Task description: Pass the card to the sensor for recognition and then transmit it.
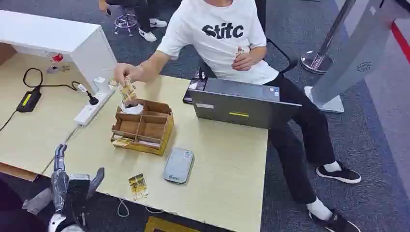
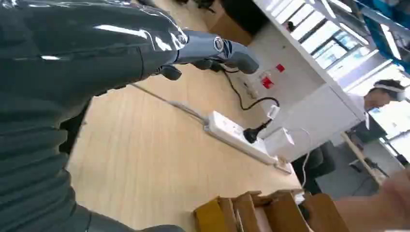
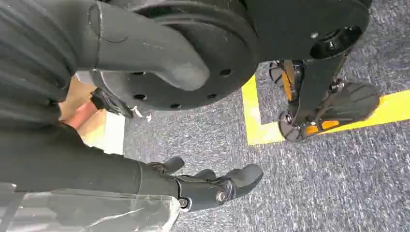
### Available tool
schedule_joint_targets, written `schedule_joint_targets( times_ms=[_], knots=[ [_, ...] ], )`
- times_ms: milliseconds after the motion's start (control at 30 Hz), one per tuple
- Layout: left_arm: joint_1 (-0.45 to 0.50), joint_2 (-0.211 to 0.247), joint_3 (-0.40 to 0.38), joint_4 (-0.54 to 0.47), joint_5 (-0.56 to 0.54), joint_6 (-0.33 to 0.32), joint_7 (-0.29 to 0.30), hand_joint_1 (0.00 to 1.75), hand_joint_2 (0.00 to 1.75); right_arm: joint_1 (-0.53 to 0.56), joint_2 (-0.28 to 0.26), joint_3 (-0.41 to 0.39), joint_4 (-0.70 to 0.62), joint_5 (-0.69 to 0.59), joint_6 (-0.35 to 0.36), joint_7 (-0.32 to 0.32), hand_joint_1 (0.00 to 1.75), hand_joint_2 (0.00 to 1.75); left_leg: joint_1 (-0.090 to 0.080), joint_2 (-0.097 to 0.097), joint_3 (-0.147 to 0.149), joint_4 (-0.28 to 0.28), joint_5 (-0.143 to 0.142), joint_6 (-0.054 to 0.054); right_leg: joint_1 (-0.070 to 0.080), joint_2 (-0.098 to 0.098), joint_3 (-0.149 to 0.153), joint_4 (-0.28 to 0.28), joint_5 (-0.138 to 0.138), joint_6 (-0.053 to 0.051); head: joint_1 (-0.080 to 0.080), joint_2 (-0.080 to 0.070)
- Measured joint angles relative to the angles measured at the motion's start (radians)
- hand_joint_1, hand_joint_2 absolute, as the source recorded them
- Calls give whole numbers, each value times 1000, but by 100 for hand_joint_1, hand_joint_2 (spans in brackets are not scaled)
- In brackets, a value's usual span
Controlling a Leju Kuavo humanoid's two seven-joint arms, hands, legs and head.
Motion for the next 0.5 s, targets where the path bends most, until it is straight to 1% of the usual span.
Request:
schedule_joint_targets(
  times_ms=[500],
  knots=[
    [-45, 125, -241, 0, -475, 127, 190, 0, 175, -1, 18, 2, 0, 29, -1, -25, 0, 175, 0, 1, 0, 0, 0, 0, 0, 1, 0, 0, 0, 0, 0, 0]
  ],
)
